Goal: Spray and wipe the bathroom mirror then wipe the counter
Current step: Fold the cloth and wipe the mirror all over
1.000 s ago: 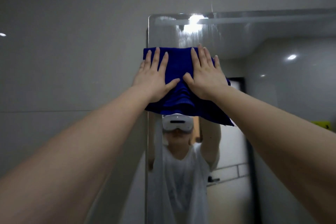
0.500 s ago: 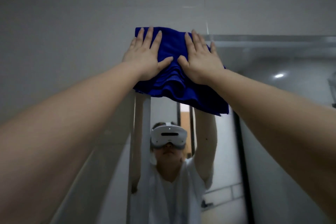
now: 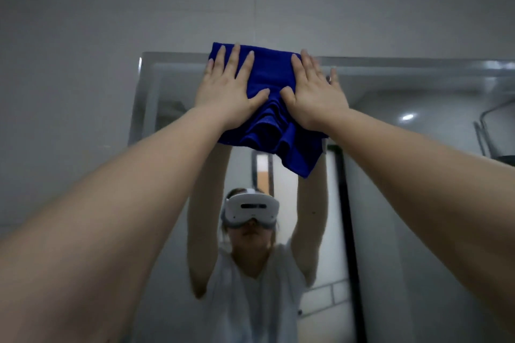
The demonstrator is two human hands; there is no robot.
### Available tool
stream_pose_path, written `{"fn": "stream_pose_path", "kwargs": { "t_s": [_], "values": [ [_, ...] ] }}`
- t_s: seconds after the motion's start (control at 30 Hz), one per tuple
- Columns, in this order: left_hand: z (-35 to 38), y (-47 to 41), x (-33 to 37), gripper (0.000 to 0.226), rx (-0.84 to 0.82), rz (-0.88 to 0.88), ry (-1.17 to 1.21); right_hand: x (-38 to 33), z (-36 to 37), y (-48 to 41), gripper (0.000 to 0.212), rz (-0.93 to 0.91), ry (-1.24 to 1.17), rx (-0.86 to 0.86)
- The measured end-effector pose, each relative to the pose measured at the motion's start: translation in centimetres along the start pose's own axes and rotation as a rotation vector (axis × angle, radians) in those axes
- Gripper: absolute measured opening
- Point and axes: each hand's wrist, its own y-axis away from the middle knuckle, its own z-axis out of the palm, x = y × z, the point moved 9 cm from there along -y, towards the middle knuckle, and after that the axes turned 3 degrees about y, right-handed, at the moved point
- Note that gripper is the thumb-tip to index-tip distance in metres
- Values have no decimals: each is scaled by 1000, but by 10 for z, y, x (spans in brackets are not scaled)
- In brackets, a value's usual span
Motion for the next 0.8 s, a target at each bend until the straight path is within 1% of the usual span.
{"fn": "stream_pose_path", "kwargs": {
  "t_s": [0.1, 0.2, 0.27, 0.33, 0.5, 0.67, 0.8],
  "values": [
    [9, -16, 47, 80, -21, 14, 8, 50, -8, -1, 67, 44, 24, -11],
    [19, -25, 98, 78, -34, 36, 38, 98, -14, 6, 66, 126, -8, -11],
    [25, -25, 123, 77, 2, 38, 59, 120, -13, 16, 66, 155, -23, 0],
    [29, -20, 133, 75, 32, 42, 59, 130, -10, 23, 66, 162, -40, 17],
    [26, -12, 126, 71, 16, 75, 16, 116, -8, 26, 67, 246, -135, 20],
    [25, -6, 111, 71, 25, 59, 33, 100, -6, 29, 67, 241, -76, 73],
    [19, 4, 88, 70, 49, 39, 46, 69, -5, 29, 66, 240, -70, 129]
  ]
}}
